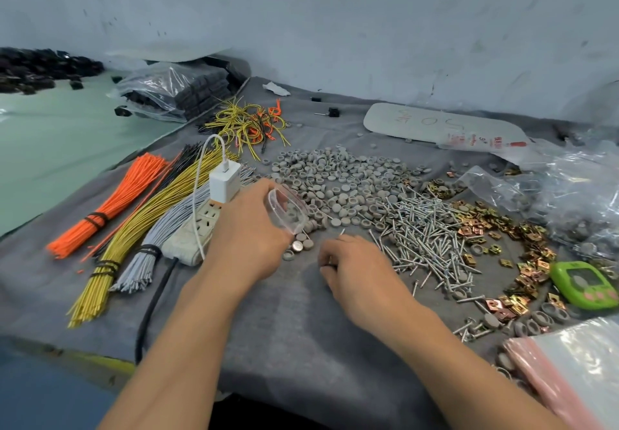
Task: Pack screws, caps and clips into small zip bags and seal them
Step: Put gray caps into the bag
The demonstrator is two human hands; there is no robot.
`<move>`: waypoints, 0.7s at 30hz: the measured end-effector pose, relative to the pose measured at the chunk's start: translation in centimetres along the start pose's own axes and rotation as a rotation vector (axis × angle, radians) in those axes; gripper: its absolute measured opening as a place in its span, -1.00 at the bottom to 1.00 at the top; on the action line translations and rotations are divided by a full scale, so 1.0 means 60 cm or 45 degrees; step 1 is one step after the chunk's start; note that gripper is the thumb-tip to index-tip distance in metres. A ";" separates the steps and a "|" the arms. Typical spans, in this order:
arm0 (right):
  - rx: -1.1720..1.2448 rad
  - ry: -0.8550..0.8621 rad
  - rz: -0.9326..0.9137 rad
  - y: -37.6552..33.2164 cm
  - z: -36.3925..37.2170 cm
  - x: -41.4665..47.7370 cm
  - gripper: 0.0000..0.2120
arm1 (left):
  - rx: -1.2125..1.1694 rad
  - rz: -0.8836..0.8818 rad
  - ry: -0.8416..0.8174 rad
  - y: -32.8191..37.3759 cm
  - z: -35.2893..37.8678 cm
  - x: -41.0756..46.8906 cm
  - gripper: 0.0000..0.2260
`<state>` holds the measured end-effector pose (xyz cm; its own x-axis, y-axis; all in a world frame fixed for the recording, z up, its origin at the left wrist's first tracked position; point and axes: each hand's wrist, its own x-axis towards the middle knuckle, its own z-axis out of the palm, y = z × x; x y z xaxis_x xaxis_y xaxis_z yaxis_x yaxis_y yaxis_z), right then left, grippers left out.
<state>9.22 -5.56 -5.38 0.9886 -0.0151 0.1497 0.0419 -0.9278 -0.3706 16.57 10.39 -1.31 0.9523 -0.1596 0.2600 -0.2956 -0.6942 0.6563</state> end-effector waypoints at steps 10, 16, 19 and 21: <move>0.326 0.203 0.290 0.033 -0.048 -0.009 -0.83 | 0.100 0.079 -0.254 0.038 0.029 -0.017 -0.63; 0.686 0.398 0.182 0.024 -0.071 -0.008 -0.81 | 0.087 0.160 -0.338 0.070 0.046 -0.029 -0.66; 0.785 0.335 0.131 0.016 -0.068 -0.011 -0.81 | 0.051 0.185 -0.382 0.082 0.048 -0.032 -0.69; 0.845 0.299 0.115 0.016 -0.067 -0.009 -0.82 | 0.022 0.192 -0.397 0.087 0.049 -0.034 -0.70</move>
<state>8.13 -7.94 -2.14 0.9382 -0.2307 0.2581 0.1144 -0.4971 -0.8601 13.31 5.02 -0.49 0.8762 -0.4660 0.1226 -0.4359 -0.6579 0.6141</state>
